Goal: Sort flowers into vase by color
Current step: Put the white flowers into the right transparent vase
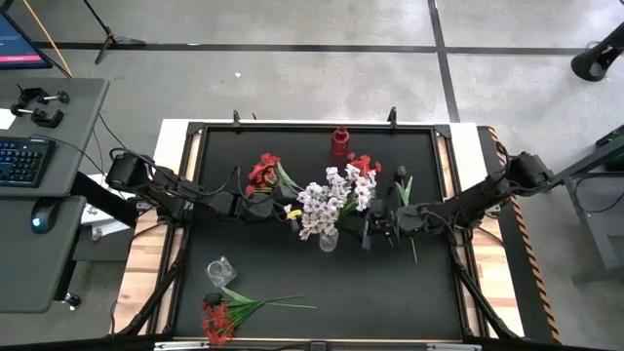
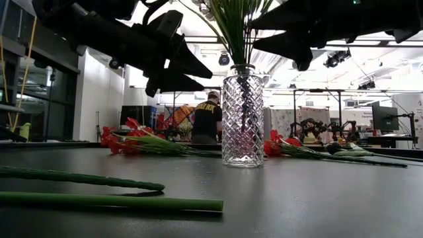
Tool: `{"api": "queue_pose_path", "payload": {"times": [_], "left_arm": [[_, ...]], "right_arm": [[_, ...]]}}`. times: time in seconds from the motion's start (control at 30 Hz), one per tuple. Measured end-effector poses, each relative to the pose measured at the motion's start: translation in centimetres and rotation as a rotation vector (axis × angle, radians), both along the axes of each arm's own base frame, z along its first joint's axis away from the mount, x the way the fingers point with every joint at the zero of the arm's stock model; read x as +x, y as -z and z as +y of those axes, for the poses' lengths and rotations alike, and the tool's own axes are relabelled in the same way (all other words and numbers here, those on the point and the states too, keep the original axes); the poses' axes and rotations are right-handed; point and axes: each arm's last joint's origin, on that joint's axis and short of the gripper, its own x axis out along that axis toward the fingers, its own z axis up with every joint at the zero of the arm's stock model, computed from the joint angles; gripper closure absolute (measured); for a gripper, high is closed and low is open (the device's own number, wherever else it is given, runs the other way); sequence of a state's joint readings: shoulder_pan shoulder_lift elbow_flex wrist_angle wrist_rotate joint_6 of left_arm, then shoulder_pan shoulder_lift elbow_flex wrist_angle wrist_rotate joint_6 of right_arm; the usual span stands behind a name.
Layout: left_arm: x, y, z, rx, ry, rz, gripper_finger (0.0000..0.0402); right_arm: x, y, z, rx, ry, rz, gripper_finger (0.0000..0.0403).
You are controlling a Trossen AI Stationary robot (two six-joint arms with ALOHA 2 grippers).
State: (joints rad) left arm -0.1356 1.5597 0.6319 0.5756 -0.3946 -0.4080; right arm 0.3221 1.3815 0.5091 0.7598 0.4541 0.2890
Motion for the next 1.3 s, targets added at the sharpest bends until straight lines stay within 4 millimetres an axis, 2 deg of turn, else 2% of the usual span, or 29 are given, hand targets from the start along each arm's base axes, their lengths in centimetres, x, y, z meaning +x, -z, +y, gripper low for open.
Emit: {"api": "queue_pose_path", "payload": {"times": [0.2,0.57,1.03,1.3], "left_arm": [[0.0,-0.01,0.0,-0.001,-0.002,-0.002,0.0193],[0.0,-0.02,0.03,-0.003,-0.012,-0.004,0.0193],[0.0,-0.02,0.03,-0.003,-0.013,-0.004,0.0193],[0.03,-0.1,0.05,-0.005,-0.015,-0.013,0.0193]], "right_arm": [[0.09,-0.14,-0.09,0.008,-0.035,-0.013,0.0257],[0.11,-0.28,0.04,0.009,-0.079,-0.026,0.0393],[0.04,0.34,0.04,-0.01,-0.084,0.043,0.0401],[0.14,-0.54,0.14,0.026,-0.108,-0.053,0.0402]]}}
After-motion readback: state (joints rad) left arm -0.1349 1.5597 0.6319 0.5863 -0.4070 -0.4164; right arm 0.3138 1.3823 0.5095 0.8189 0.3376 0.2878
